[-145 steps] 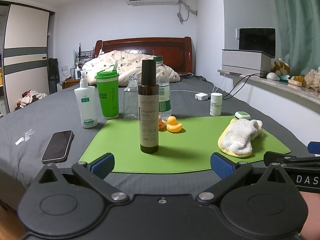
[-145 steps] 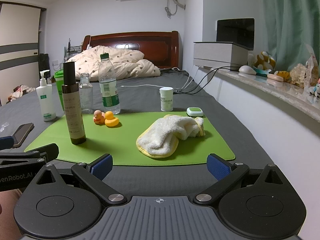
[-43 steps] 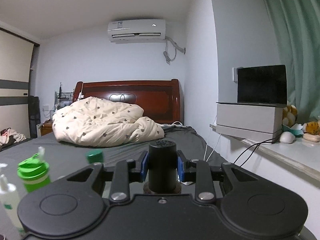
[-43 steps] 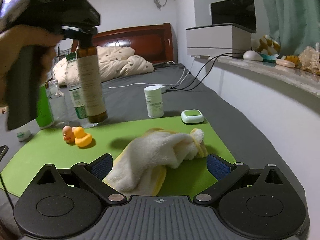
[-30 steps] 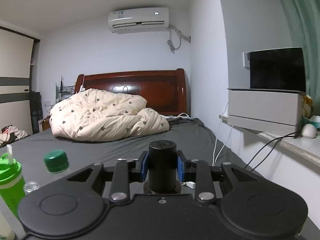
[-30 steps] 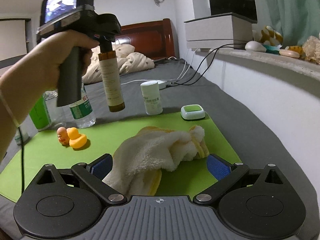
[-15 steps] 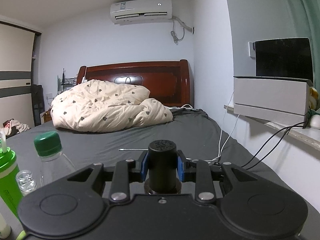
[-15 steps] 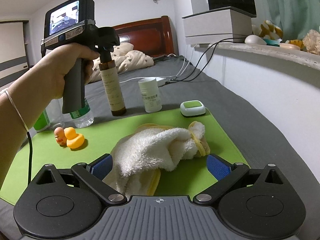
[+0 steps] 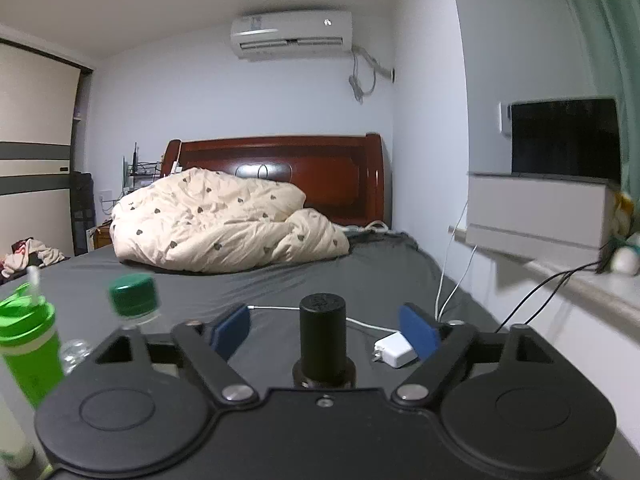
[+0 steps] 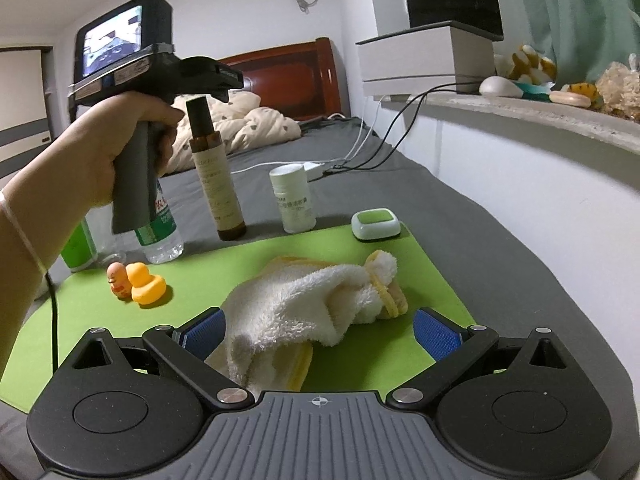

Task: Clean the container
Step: 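Carry the brown bottle beside the water bottle and release it, then grasp the white pill jar with the left gripper and lift it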

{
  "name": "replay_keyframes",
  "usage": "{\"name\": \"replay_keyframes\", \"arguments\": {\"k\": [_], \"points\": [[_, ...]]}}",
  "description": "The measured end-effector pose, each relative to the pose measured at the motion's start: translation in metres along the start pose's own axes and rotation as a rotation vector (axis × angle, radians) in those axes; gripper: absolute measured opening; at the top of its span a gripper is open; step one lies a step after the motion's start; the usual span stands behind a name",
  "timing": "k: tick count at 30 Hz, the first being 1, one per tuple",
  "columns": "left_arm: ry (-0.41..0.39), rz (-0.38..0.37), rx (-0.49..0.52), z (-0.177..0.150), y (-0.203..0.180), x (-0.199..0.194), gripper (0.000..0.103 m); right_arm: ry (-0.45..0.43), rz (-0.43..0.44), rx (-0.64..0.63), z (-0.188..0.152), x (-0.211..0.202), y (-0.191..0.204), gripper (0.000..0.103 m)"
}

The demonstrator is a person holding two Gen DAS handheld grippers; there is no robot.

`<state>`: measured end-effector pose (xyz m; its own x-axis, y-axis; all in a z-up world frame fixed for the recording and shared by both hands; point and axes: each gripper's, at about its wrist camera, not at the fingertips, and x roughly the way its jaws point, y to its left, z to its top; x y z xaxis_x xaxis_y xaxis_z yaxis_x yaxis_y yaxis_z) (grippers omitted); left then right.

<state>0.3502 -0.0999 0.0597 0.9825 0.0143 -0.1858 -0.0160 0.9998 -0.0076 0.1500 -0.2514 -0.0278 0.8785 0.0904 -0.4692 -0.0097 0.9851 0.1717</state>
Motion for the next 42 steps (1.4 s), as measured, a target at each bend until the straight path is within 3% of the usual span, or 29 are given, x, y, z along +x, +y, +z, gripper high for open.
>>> {"name": "replay_keyframes", "arguments": {"k": [2, 5, 9, 13, 19, 25, 29, 31, 36, 42], "points": [[-0.014, -0.019, -0.015, -0.003, -0.001, -0.02, 0.088, -0.006, -0.002, 0.0, 0.0, -0.004, -0.001, 0.101], [-0.026, -0.05, -0.006, -0.014, -0.012, -0.045, 0.1, -0.009, -0.012, -0.001, -0.001, -0.008, -0.004, 0.101], [-0.008, -0.102, 0.038, -0.034, -0.037, -0.059, 0.103, -0.005, -0.041, 0.006, -0.004, -0.013, -0.015, 0.101], [0.048, -0.121, 0.054, -0.053, -0.062, -0.039, 0.103, -0.005, -0.072, 0.014, -0.006, -0.019, -0.027, 0.101], [0.124, -0.09, 0.043, -0.076, -0.082, 0.007, 0.103, -0.007, -0.085, 0.023, -0.009, -0.024, -0.04, 0.101], [0.142, -0.084, 0.045, -0.087, -0.091, 0.033, 0.09, 0.008, -0.077, 0.034, -0.014, -0.015, -0.047, 0.101], [0.159, -0.075, 0.033, -0.088, -0.093, 0.042, 0.07, 0.018, -0.07, 0.038, -0.017, -0.008, -0.049, 0.101], [0.172, -0.073, 0.033, -0.09, -0.093, 0.045, 0.068, 0.02, -0.067, 0.042, -0.018, -0.006, -0.049, 0.101], [0.18, -0.078, 0.029, -0.092, -0.091, 0.047, 0.048, 0.019, -0.062, 0.05, -0.018, -0.005, -0.05, 0.101], [0.18, -0.082, 0.027, -0.092, -0.089, 0.046, 0.044, 0.021, -0.061, 0.054, -0.019, -0.005, -0.048, 0.101]]}}
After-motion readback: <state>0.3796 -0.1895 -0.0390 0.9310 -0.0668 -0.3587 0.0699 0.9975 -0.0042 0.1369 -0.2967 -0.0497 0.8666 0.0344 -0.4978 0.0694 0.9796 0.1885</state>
